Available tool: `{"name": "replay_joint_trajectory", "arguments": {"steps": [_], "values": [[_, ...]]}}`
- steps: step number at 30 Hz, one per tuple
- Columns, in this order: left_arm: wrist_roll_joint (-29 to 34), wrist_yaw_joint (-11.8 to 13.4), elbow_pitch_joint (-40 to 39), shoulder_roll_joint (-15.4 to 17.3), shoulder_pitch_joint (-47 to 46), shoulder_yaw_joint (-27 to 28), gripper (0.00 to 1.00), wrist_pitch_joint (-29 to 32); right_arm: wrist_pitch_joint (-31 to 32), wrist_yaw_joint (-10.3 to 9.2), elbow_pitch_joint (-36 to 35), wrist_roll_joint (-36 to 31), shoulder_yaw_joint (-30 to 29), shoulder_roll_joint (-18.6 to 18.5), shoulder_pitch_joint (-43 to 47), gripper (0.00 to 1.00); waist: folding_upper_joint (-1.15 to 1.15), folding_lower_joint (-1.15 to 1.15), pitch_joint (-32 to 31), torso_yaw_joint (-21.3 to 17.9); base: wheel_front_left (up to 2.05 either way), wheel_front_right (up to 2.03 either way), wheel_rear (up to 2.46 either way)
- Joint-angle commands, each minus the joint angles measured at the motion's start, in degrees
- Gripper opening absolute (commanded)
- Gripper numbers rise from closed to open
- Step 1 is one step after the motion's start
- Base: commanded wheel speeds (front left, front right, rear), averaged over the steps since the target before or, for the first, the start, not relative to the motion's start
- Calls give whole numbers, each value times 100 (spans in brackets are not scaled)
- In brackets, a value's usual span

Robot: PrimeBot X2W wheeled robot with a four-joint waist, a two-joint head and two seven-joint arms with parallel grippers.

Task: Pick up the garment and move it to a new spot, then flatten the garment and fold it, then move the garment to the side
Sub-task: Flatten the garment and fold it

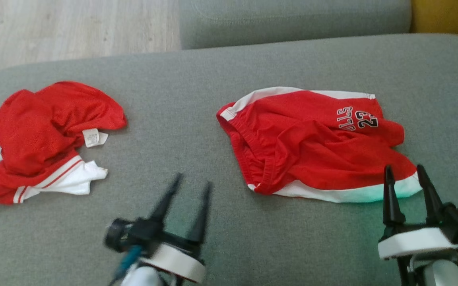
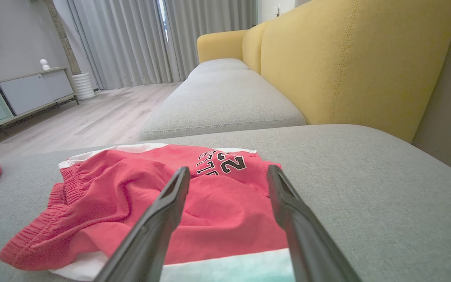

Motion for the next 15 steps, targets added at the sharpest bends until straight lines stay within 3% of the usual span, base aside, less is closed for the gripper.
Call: {"name": "replay_joint_trajectory", "arguments": {"steps": [1,15], "values": [[204,-71,22,72,-434,-129,100,-56,-76,42,-249,35,136,-38,-295,100,0,0,119,-38,0,0,0],[610,-172,1597,197,-2083,-2220,100,417,-77,42,-365,57,222,-38,-575,100,0,0,638,-397,0,0,0]]}}
